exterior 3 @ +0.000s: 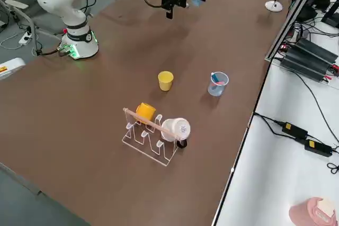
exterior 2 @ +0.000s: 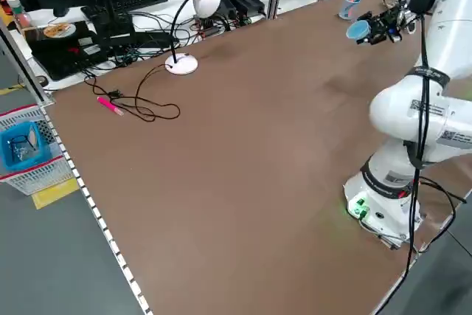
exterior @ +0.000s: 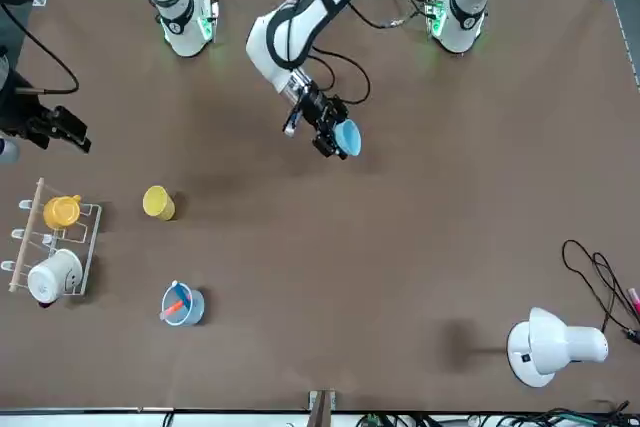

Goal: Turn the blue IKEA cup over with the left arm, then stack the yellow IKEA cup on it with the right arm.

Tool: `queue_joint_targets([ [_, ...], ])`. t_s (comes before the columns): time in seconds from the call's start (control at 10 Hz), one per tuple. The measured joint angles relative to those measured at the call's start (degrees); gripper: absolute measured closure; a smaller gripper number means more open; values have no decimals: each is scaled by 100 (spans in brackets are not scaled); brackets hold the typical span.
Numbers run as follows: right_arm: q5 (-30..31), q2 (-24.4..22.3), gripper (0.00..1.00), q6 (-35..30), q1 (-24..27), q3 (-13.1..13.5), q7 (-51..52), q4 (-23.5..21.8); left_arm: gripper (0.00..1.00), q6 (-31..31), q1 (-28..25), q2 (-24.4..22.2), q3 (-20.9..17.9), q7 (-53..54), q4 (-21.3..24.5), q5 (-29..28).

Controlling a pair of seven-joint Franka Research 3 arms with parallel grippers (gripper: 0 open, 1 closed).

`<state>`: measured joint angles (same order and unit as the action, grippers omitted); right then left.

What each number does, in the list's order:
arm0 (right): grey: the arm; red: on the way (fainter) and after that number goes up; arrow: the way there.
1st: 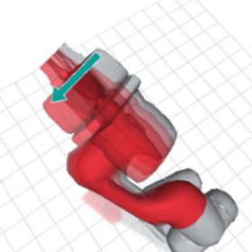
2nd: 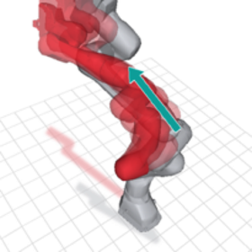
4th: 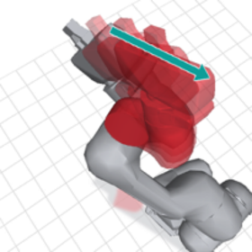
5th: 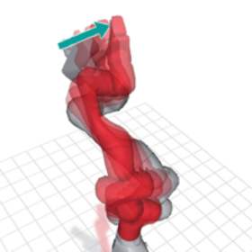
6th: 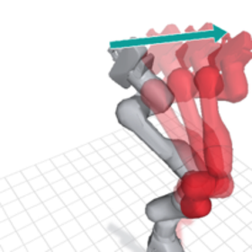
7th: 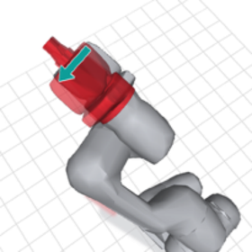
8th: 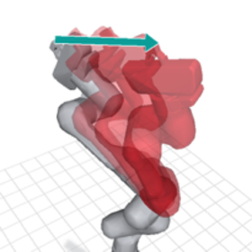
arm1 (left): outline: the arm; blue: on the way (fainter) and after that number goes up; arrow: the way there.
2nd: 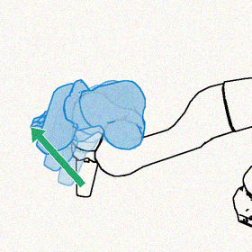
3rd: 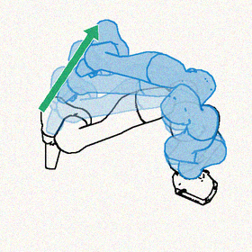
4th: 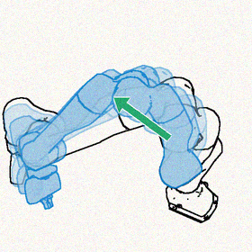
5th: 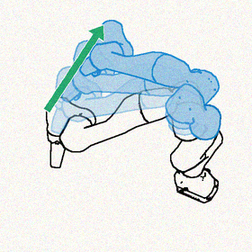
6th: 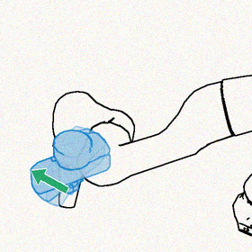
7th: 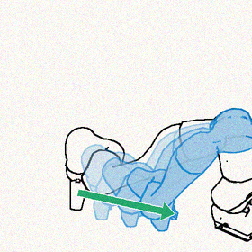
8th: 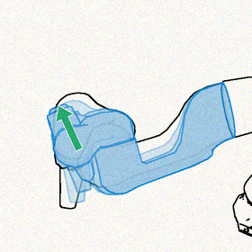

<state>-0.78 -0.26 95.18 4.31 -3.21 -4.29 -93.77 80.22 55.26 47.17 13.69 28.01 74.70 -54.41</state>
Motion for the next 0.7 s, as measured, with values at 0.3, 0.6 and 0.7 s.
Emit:
queue_joint_targets([
  [0.3,0,0,0,0,1,2,0,-8,32,455,25,336,-28,-334,-43,-5],
  [0.6,0,1,0,1,5,4,0,-51,32,920,74,513,-56,-450,-66,-281],
  [0.7,0,1,0,2,5,4,0,-53,32,953,97,563,-56,-465,-68,-367],
])
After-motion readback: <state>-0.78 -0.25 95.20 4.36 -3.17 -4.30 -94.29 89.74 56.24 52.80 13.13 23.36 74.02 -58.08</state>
